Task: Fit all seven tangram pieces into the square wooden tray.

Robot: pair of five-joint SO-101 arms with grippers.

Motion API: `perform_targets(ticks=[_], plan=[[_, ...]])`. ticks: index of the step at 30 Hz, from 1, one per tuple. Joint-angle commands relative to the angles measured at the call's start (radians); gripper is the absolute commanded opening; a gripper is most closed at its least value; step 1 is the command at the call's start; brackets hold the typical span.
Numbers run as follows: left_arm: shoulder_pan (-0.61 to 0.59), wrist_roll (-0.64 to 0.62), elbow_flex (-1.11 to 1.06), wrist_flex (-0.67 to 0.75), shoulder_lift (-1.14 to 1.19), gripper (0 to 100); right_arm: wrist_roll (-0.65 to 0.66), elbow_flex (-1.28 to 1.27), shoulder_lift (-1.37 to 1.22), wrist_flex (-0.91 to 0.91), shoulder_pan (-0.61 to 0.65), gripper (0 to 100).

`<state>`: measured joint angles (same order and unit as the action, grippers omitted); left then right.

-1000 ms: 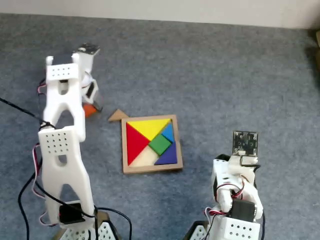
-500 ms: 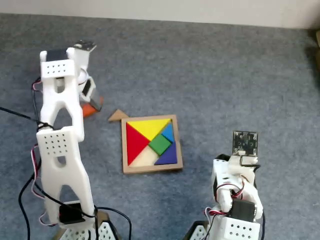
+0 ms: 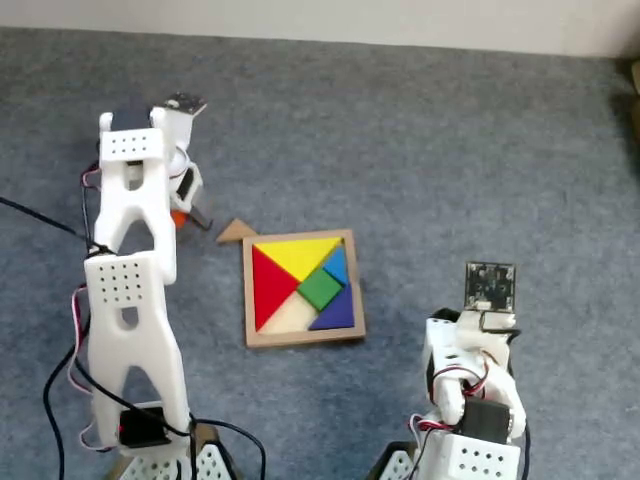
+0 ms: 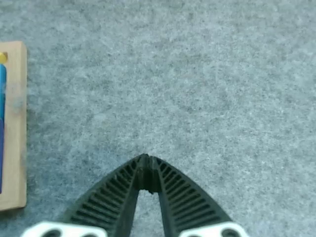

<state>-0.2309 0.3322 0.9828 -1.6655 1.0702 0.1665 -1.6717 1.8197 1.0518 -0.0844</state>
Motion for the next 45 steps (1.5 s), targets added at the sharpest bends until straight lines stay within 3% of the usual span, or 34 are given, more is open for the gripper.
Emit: perform_targets(ticks=[1,20,23,28,39,45], plan=[[-0.015,0.060,0.024,0.012,-0.001,19,-0.005,-0.142,0.007,-0.019,-0.010,0.5],[-0.013,0.058,0.025,0.009,-0.031,1,-0.005,-0.142,0.007,-0.019,-0.010,0.5],[0.002,0.058,0.033,-0.054,-0.042,0,-0.005,-0.142,0.007,-0.019,-0.010,0.5],[0.068,-0.034,0.005,-0.109,-0.151,0,-0.005,-0.142,0.007,-0.019,-0.010,0.5],[0.363,-0.219,-0.438,-0.109,-0.619,0,-0.005,-0.142,0.007,-0.019,-0.010,0.5],[0.453,-0.282,-0.591,-0.109,-0.697,0,-0.005,-0.142,0.007,-0.019,-0.012,0.5]])
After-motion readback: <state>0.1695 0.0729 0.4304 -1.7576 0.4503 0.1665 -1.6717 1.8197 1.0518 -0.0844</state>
